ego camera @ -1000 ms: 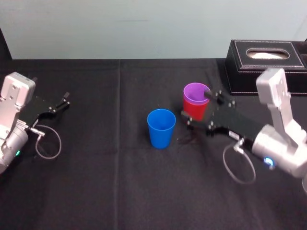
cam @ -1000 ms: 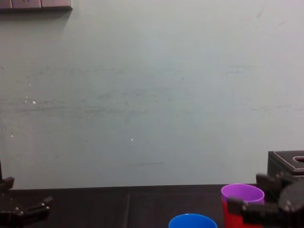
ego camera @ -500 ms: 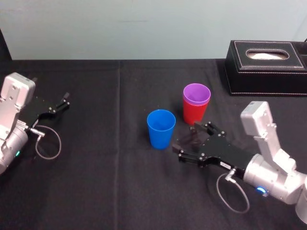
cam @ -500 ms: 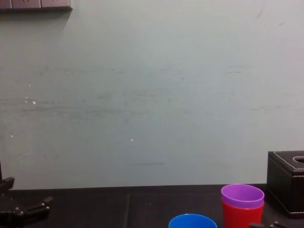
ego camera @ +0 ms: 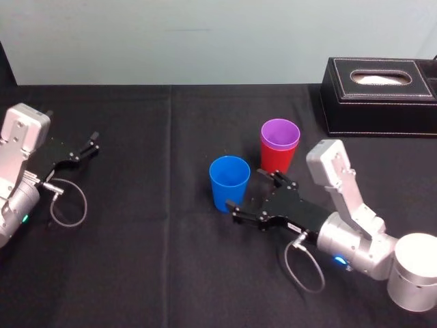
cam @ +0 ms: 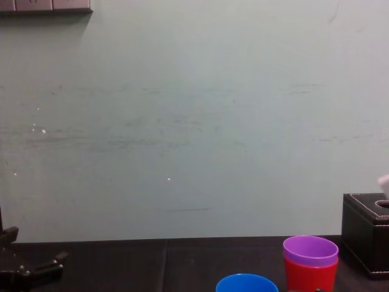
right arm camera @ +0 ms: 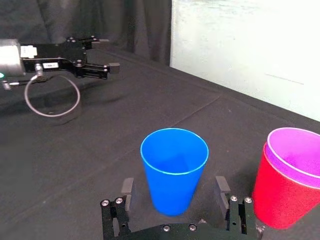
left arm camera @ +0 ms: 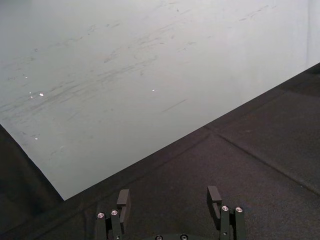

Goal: Stack the three plastic cups sequentially using one hand.

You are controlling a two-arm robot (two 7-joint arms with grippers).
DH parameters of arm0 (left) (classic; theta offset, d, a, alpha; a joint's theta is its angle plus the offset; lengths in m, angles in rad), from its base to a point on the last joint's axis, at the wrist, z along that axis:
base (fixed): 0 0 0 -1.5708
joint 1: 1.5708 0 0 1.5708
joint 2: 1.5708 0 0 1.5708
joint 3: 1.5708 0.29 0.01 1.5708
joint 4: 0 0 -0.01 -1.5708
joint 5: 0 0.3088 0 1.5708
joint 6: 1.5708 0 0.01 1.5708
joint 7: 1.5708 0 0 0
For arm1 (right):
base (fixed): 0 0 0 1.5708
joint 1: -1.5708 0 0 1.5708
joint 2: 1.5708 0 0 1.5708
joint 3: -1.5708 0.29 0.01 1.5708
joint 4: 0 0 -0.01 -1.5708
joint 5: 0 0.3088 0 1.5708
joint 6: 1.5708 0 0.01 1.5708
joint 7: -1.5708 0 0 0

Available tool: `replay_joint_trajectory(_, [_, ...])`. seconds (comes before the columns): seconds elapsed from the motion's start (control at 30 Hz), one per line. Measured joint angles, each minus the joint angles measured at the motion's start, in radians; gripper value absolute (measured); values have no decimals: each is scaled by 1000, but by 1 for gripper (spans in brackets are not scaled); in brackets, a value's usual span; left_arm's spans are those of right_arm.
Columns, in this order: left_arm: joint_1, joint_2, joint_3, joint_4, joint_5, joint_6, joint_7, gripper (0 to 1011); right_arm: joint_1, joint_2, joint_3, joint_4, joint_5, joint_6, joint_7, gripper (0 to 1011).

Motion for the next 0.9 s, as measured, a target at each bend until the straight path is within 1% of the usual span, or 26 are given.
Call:
replay_joint_trajectory(0.07, [0,0,0,0,0,0,0,1005,9,-11,-3,13,-5,1,-3,1003])
replay_joint_trajectory(0.17, [0,0,0,0,0,0,0,1005,30,-40,-8,42,-17,-3,-15,1003])
replay_joint_trajectory(0.27, [0,0,0,0,0,0,0,1005,44,-61,-11,62,-27,-11,-24,1003])
replay_joint_trajectory(0.5, [0,0,0,0,0,0,0,1005,63,-98,-13,95,-48,-25,-39,1003])
replay_joint_trajectory(0.7, [0,0,0,0,0,0,0,1005,74,-117,-13,116,-51,-25,-38,1003])
replay_joint_trajectory(0.9, [0,0,0,0,0,0,0,1004,74,-116,-13,116,-51,-25,-37,1003])
